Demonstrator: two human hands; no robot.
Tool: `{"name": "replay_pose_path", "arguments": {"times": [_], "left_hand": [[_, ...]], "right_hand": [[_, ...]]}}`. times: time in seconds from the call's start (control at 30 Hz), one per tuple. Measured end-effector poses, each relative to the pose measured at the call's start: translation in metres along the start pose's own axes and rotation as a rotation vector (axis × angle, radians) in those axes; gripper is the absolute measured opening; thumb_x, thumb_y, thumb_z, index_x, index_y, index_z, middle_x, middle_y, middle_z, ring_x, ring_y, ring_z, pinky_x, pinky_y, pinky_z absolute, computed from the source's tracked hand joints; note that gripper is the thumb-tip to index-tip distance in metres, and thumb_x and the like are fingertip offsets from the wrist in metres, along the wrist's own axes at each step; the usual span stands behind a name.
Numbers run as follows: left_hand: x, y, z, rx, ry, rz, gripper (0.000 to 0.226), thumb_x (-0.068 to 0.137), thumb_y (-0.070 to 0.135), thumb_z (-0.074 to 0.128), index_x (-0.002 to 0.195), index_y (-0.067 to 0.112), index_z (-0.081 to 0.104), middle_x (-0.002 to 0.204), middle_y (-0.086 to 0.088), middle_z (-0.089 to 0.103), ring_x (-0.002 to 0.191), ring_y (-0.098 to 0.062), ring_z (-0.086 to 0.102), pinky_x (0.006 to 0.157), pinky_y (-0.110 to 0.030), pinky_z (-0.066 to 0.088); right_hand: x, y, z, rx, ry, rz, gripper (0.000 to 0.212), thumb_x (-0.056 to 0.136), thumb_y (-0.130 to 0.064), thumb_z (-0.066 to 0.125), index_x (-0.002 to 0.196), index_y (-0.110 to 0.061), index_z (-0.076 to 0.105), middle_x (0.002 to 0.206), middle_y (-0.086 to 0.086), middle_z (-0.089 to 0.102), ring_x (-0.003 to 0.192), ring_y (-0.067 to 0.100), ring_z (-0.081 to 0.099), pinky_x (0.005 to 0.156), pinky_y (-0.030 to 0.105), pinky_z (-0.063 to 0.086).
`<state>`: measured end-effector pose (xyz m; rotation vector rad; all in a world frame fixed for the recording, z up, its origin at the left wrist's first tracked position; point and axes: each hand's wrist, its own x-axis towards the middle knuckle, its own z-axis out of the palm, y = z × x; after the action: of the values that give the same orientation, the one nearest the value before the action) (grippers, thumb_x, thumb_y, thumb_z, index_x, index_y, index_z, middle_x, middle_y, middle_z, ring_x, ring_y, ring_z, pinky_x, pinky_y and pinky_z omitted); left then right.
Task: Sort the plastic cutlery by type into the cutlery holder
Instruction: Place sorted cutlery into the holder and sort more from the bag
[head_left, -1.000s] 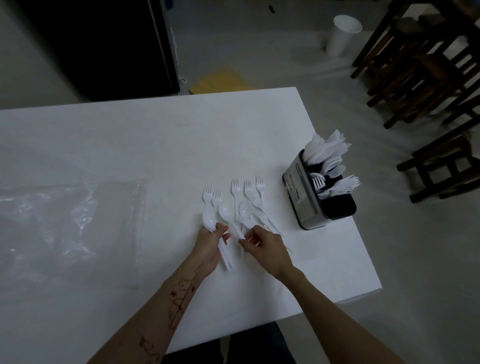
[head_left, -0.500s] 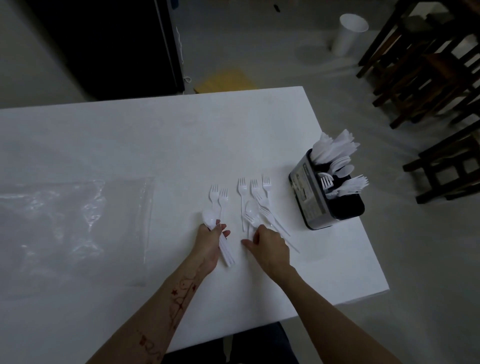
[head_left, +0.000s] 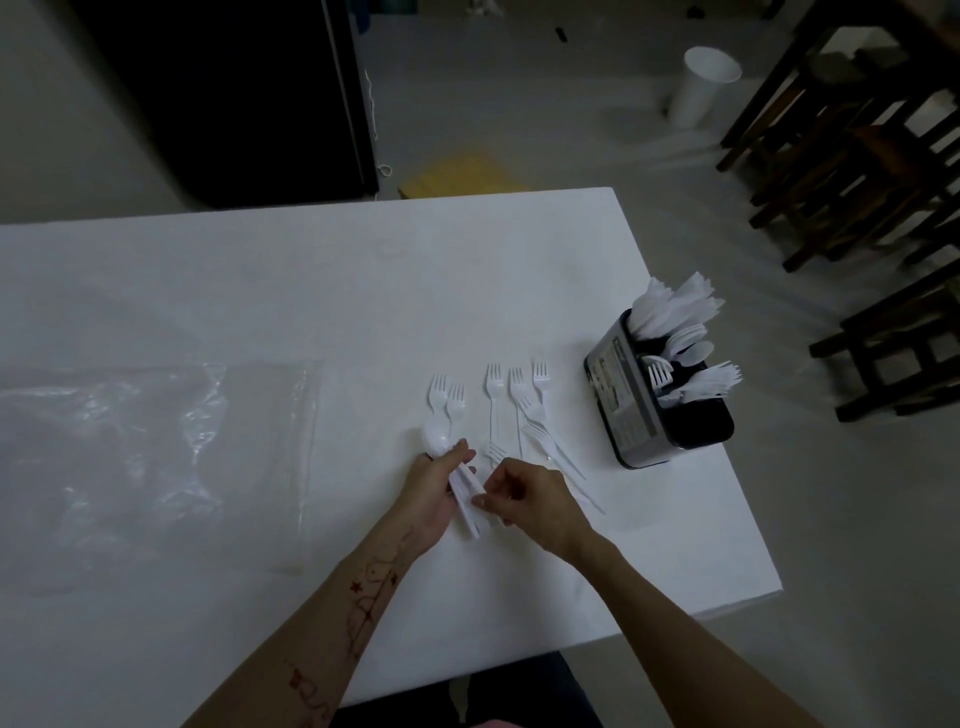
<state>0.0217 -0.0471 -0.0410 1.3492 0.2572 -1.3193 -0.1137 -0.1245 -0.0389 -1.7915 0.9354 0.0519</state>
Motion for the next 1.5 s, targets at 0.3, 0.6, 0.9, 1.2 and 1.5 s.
{"name": "replay_pose_path", "arguments": {"times": [0.3,0.6,0.9,1.2,1.5], "left_hand": [[-0.004,0.018,0.022,0.19,0.021,0.154,0.025,0.097,0.004,0.046,0.122,0.003,0.049,0.105,-0.009,0.06,0.103,-0.025,0.058,0.095,-0.037,0.045],[-0.015,0.065,0.131,0.047,-0.171,0.413,0.017,0.099,0.003,0.042,0.088,0.011,0.052,0.09,-0.004,0.057,0.095,-0.019,0.057,0.101,-0.033,0.04],[-0.009,0.052,0.217,-0.281,-0.244,0.443,0.017,0.1,0.004,0.038,0.091,0.013,0.049,0.094,-0.003,0.058,0.097,-0.017,0.059,0.097,-0.033,0.046],[0.013,0.016,0.239,0.735,0.008,0.804,0.015,0.097,0.025,0.047,0.108,0.018,0.054,0.105,-0.002,0.055,0.101,-0.018,0.053,0.082,-0.03,0.044],[0.009,0.013,0.238,1.114,0.006,0.852,0.021,0.1,0.022,0.036,0.108,0.011,0.053,0.113,-0.009,0.047,0.105,-0.017,0.035,0.091,-0.029,0.039]], "right_hand": [[-0.005,-0.03,-0.04,-0.111,0.187,-0.076,0.014,0.089,-0.031,0.07,0.09,-0.017,0.069,0.082,-0.01,0.069,0.057,0.007,0.065,0.056,0.012,0.049],[-0.005,-0.039,-0.158,-0.352,0.579,-0.144,0.014,0.088,-0.017,0.063,0.095,-0.01,0.073,0.088,0.003,0.075,0.076,0.017,0.066,0.066,0.022,0.046],[0.003,-0.016,-0.221,-0.308,0.612,-0.063,0.03,0.093,-0.016,0.052,0.117,-0.021,0.069,0.104,0.006,0.074,0.09,0.027,0.068,0.079,0.032,0.052],[0.007,-0.006,-0.221,-0.254,0.716,-0.186,0.023,0.094,-0.024,0.053,0.11,-0.023,0.069,0.104,-0.007,0.072,0.081,0.013,0.065,0.074,0.03,0.052],[0.025,0.016,-0.208,-0.414,0.829,-0.536,0.027,0.095,-0.035,0.057,0.113,-0.023,0.072,0.128,-0.002,0.065,0.104,0.022,0.056,0.089,0.036,0.045]]}}
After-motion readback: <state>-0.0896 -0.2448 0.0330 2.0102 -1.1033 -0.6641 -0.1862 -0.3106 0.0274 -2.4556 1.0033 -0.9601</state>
